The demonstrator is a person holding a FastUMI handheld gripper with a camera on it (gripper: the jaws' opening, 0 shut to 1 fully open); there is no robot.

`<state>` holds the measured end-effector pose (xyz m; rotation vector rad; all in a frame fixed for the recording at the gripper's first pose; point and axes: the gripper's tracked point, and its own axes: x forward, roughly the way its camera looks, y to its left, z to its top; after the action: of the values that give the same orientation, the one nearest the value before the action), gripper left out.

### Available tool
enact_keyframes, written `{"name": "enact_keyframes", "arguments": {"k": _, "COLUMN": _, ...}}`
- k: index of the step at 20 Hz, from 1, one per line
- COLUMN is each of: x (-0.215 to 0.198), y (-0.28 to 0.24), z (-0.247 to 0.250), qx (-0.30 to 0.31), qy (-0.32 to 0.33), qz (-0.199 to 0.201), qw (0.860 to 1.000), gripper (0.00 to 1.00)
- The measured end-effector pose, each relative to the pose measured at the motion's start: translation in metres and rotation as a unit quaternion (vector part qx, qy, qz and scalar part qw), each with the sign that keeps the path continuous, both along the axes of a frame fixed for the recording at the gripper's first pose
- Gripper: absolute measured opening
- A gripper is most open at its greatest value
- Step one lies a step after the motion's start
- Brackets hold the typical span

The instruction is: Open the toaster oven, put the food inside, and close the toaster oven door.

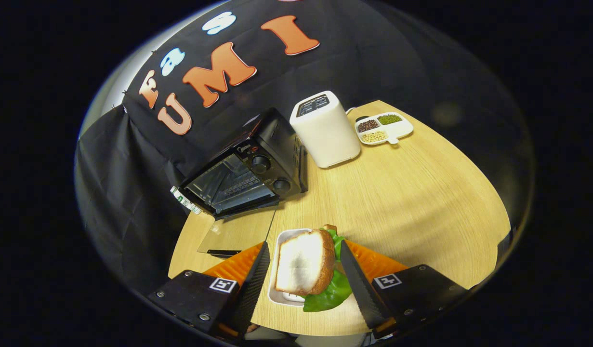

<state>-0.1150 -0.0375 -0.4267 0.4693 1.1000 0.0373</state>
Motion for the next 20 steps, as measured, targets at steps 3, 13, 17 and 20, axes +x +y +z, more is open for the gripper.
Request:
{"name": "enact_keyframes", "arguments": {"k": 3, "x": -0.004, "y": -0.006, "z": 0.000, "qx": -0.001, "qy": 0.002, "qz": -0.010, "qw": 1.000, "gripper": 0.88}}
{"name": "enact_keyframes", "arguments": {"k": 13, "x": -0.012, "y": 0.007, "z": -0.002, "qx": -0.027, "qy": 0.009, "qz": 0.032, "qw": 0.999, "gripper": 0.88}}
{"name": "enact_keyframes", "arguments": {"k": 17, "x": -0.023, "y": 0.021, "z": -0.024, "qx": 0.032, "qy": 0.054, "qz": 0.010, "qw": 0.998, "gripper": 0.88}}
{"name": "enact_keyframes", "arguments": {"k": 20, "x": -0.014, "y": 0.029, "z": -0.017, "qx": 0.074, "qy": 0.061, "qz": -0.028, "qw": 0.995, "gripper": 0.47}}
